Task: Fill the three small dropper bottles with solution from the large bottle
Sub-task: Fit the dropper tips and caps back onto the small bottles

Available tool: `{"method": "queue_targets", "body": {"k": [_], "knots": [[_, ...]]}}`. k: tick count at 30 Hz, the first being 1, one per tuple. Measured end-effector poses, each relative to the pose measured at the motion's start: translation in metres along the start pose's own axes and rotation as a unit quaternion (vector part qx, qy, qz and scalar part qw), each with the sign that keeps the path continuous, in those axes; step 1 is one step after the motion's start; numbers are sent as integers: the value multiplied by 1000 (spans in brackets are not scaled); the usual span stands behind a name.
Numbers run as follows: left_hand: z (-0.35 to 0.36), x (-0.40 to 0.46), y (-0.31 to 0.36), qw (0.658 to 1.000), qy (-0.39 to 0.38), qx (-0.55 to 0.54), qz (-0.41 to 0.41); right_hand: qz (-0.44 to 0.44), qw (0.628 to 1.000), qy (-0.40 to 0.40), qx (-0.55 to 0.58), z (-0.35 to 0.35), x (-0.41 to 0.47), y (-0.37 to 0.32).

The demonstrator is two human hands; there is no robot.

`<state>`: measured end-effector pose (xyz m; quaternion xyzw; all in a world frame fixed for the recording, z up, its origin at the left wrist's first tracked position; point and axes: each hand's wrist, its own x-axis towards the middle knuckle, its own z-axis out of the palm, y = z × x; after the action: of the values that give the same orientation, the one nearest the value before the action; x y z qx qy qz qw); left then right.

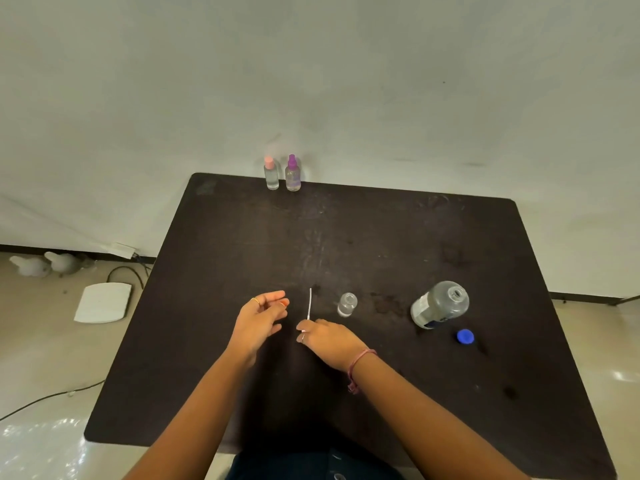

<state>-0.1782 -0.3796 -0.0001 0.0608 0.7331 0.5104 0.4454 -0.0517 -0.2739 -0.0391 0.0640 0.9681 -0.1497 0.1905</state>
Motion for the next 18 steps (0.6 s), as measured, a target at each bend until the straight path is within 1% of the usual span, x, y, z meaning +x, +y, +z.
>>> {"method": "queue_targets", "body": {"k": [2, 5, 7, 9, 11, 14, 18], "knots": [[5, -2, -2, 1000, 10, -1, 11, -7, 998, 29, 51, -4, -7, 5], [13, -4, -4, 997, 56, -41, 27, -33, 985, 115, 125, -24, -24, 13], [22, -5, -5, 992, 93, -81, 30, -21, 968, 179, 177, -42, -39, 20], [32, -5, -8, 992, 97, -78, 31, -8, 940, 252, 230, -58, -54, 29], [44, -3, -13, 998, 57, -17, 35, 7, 914, 300, 274, -74, -68, 39], [68, 2, -19, 996, -17, 72, 50, 46, 882, 333, 331, -98, -88, 53], [101, 8, -17, 984, -73, 148, 66, 71, 868, 353, 344, -114, -101, 71]]}}
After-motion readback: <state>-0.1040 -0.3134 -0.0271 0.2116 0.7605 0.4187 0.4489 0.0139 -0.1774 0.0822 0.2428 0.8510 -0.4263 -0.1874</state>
